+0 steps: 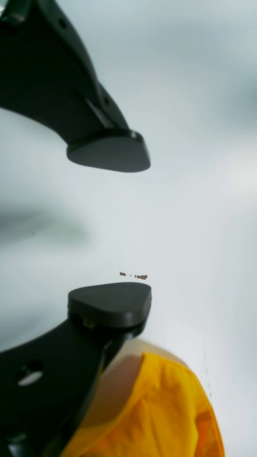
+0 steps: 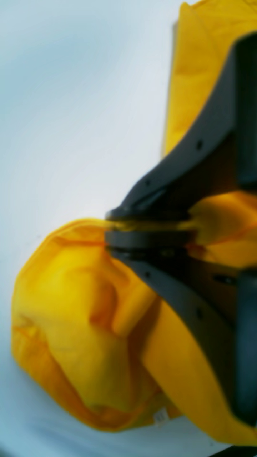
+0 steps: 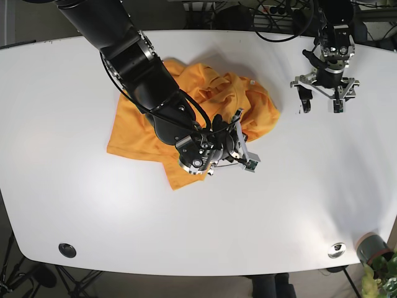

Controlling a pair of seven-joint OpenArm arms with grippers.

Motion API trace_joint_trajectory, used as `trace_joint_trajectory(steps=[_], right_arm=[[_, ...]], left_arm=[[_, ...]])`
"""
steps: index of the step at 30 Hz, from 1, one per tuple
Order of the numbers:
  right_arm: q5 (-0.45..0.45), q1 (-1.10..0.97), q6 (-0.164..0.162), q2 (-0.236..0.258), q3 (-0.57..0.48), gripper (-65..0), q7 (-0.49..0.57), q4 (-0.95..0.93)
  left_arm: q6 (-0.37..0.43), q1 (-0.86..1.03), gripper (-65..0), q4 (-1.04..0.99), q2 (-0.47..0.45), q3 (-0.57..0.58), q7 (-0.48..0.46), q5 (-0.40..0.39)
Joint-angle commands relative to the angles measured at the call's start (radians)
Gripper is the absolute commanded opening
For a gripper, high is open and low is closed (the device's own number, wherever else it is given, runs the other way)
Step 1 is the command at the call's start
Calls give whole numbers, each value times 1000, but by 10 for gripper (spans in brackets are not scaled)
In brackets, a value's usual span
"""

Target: Fold the T-shirt properly

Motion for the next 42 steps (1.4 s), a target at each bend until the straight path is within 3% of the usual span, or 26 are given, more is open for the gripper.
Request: trace_joint_trajectory(steps=[1, 8, 19, 23, 42], right_arm=[[12, 33, -1, -13, 7, -650, 22, 23], [11, 41, -4, -12, 17, -650, 36, 107], [11, 185, -4, 4, 195, -650, 56, 270], [12, 289, 2, 37, 248, -650, 55, 285], [12, 682, -1, 157, 248, -650, 50, 369]], left_arm=[[1, -3, -210, 18, -13, -5, -26, -2], [1, -5, -210, 19, -13, -5, -26, -2], [1, -5, -210, 22, -10, 0, -26, -3], [1, -5, -210, 22, -8, 17, -27, -5], [1, -22, -206, 128, -8, 178, -24, -5]])
